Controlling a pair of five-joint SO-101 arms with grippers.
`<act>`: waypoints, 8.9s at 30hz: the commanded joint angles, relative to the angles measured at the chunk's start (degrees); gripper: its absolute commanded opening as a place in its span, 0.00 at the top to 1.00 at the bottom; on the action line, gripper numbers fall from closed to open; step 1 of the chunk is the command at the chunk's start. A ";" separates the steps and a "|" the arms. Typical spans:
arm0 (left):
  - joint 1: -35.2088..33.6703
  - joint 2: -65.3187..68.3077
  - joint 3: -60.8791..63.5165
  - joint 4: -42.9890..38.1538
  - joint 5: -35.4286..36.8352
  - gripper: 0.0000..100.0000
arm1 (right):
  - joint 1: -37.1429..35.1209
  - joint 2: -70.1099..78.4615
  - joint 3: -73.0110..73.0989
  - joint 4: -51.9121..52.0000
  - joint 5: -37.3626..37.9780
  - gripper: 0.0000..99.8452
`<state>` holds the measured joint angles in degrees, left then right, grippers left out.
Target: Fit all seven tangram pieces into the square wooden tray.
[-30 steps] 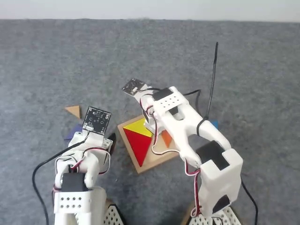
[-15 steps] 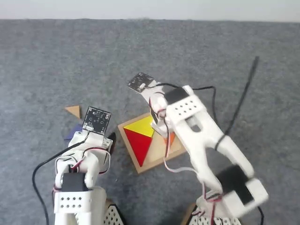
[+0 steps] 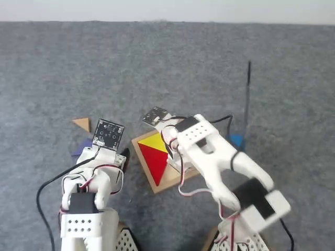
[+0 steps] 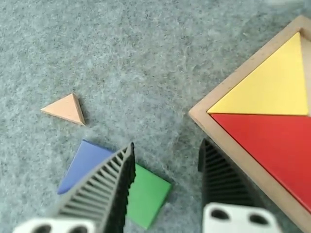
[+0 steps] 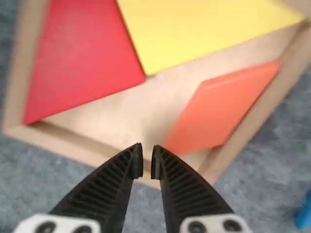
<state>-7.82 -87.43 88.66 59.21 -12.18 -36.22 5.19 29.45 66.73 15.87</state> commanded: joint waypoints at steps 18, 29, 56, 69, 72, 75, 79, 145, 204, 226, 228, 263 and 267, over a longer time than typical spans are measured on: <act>0.09 -0.70 -0.31 -1.49 -0.18 0.80 | 2.86 4.18 -14.33 -7.34 -0.35 0.95; 0.09 -0.70 -0.22 -1.49 -0.18 0.80 | 1.19 -6.64 -13.10 6.99 -0.53 0.95; 0.09 -0.70 -0.22 -1.49 -0.09 0.80 | 7.52 11.82 -27.52 -2.15 -4.04 0.95; 0.09 -0.70 -0.22 -1.49 -0.09 0.80 | 7.16 1.80 -30.51 19.12 1.49 0.95; 0.09 -0.70 -0.22 -1.49 -0.09 0.80 | 5.58 -5.14 -23.21 18.68 2.20 0.95; 0.09 -0.70 -0.22 -1.49 -0.09 0.80 | 2.42 -15.87 -12.92 14.46 4.13 0.95; 0.00 -0.70 -0.22 -1.49 0.00 0.80 | 2.42 -27.47 -0.79 6.99 4.13 0.95; -28.40 78.15 -52.35 17.93 25.85 0.64 | 13.41 -10.51 12.48 -18.68 -2.29 0.99; -27.25 94.07 -59.21 9.49 -20.40 0.68 | 13.32 -10.42 12.48 -19.03 -1.23 0.99; -42.46 94.07 -59.12 19.96 -16.18 0.68 | 13.32 -10.42 12.57 -19.12 -1.23 0.99; -42.81 93.98 -59.12 19.87 -13.89 0.68 | 13.32 -10.42 12.57 -19.12 -1.23 0.99; -20.48 92.31 -55.96 0.00 13.80 0.72 | 13.32 -10.42 12.75 -19.12 -1.23 0.99; -24.09 91.69 -56.92 2.73 13.01 0.72 | 13.32 -10.42 12.75 -19.12 -1.23 0.99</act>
<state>-29.63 5.23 34.51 59.74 2.33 -22.07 -4.66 42.99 47.21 14.29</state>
